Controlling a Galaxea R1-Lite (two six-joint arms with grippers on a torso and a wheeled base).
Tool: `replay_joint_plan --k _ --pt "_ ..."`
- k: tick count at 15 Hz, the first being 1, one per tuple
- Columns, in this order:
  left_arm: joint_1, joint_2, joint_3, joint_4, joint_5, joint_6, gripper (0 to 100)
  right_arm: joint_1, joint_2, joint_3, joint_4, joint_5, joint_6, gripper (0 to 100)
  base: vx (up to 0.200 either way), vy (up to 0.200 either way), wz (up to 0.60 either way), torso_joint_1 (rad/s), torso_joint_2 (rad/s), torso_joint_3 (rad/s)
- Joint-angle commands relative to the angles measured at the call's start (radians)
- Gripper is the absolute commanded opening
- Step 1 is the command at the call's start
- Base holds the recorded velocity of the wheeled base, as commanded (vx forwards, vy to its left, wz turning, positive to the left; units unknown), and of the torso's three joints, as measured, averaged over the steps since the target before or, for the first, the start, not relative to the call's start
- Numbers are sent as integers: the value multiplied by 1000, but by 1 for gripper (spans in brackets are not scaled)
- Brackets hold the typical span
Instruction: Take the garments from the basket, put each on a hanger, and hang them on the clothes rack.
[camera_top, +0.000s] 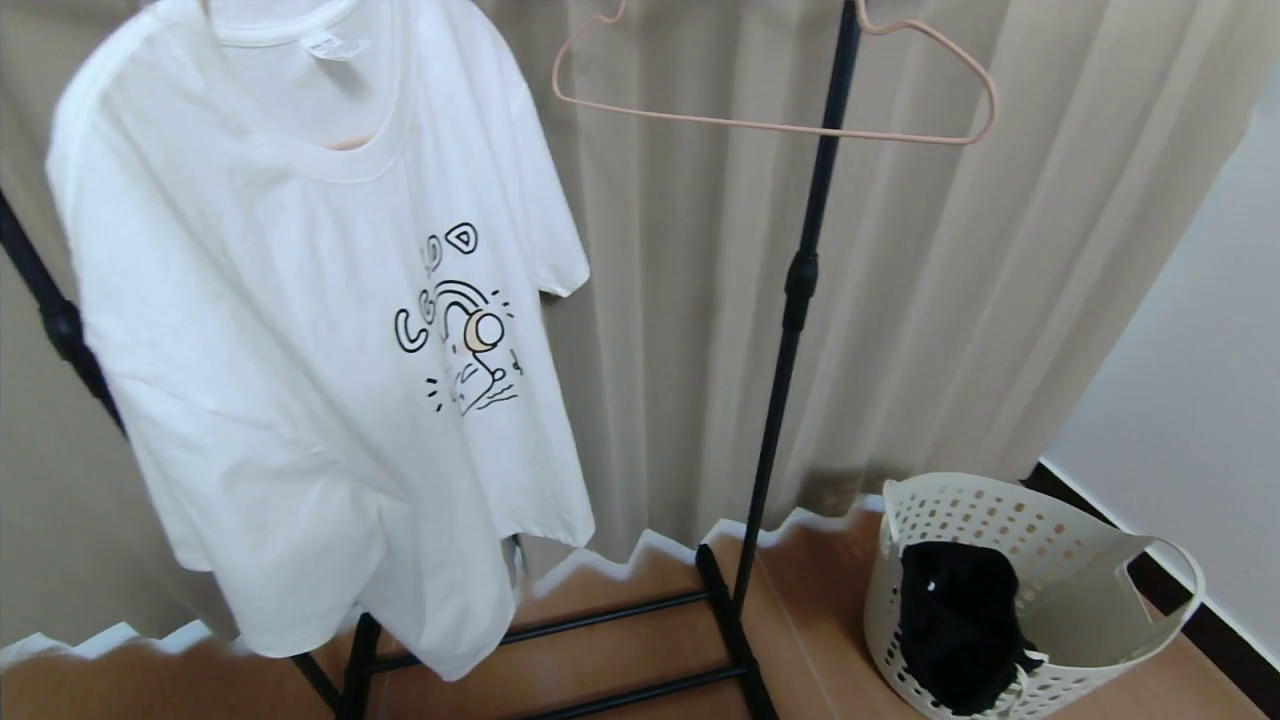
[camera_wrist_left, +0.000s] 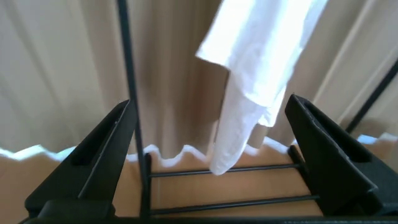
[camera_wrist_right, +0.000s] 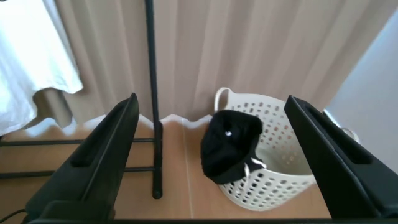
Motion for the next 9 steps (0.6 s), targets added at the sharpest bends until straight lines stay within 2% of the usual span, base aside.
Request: replay_joint_plan --k 1,4,9 --pt "0 0 0 0 3 -2 100 0 0 0 0 1 0 100 0 0 -600 -7 -2 7" --pt "0 0 0 0 1 -2 100 0 0 0 0 1 -1 100 0 0 0 0 0 0" --pt "0 0 0 0 9 -3 100 0 0 0 0 1 5 100 0 -200 0 4 1 2"
